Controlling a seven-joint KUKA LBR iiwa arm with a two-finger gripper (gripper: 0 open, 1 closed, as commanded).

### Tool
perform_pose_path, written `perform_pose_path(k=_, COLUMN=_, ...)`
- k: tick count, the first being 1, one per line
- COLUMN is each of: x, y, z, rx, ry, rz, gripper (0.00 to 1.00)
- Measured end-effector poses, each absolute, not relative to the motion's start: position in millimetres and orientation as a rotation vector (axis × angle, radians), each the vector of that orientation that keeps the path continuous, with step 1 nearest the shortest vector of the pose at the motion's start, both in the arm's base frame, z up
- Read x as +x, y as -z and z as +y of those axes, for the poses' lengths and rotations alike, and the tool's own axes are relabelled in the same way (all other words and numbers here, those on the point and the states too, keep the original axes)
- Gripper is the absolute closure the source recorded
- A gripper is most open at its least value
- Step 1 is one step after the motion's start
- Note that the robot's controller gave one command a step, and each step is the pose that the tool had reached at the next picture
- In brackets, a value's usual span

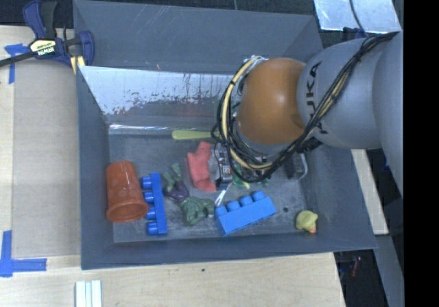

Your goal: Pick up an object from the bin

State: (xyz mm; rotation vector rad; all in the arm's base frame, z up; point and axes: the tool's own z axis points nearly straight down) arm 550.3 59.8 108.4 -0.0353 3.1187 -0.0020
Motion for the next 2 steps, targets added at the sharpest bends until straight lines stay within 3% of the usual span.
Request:
perform_pose_path(k=1, x=550.4, y=-108.4, z=59.7, rx=-0.034, ry=0.002, rz=3.119, gripper=0.00)
perform_pose_path(k=2, x=550.4, y=-108.4, z=59.7, rx=-0.035, ry=0.002, rz=3.119, gripper=0.00)
